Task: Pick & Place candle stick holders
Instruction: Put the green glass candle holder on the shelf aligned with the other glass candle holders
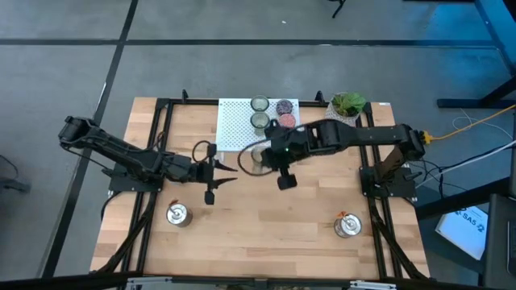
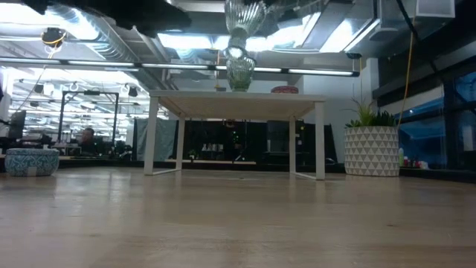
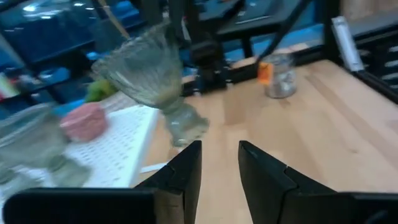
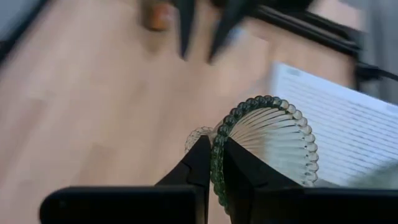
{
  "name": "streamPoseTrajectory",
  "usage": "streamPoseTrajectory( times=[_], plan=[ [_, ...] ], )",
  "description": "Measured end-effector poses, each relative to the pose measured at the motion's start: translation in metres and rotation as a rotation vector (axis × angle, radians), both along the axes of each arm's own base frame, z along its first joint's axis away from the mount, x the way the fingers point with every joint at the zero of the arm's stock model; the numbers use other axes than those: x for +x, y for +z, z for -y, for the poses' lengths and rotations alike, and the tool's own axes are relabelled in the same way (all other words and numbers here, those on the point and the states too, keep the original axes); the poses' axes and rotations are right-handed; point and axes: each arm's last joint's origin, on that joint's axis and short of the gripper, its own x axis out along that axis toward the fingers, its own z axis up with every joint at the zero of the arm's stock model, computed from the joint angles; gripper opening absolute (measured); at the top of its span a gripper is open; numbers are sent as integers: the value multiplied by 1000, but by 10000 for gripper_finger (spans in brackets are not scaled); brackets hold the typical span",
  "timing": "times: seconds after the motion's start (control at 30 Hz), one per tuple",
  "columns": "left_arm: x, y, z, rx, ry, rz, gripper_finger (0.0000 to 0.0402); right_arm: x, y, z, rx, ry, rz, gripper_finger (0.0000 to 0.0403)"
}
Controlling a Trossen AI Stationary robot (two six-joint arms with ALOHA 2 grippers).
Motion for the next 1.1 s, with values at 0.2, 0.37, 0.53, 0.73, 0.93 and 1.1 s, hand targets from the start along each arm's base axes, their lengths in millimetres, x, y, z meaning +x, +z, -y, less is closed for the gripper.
streamPoseTrajectory(
  times=[0.2, 0.37, 0.53, 0.73, 0.93, 1.1],
  plan=[
    [-9, 4, -5, -80, 101, 24, 99, 0, 0, 18, -95, -63, -7, 27],
    [-9, 2, -5, -118, 112, 8, 102, 4, -5, 32, -97, -98, -26, 27],
    [-9, 2, -6, -123, 123, 10, 104, 5, -8, 40, -102, -130, -25, 27],
    [-9, 2, -6, -123, 124, 11, 104, 5, -24, 45, -110, -158, -69, 27],
    [-9, 4, -6, -113, 150, 34, 104, 6, -28, 46, -159, -174, -61, 27],
    [-9, 4, -7, -110, 168, 36, 104, 7, -27, 46, -158, -172, -49, 27]
  ],
)
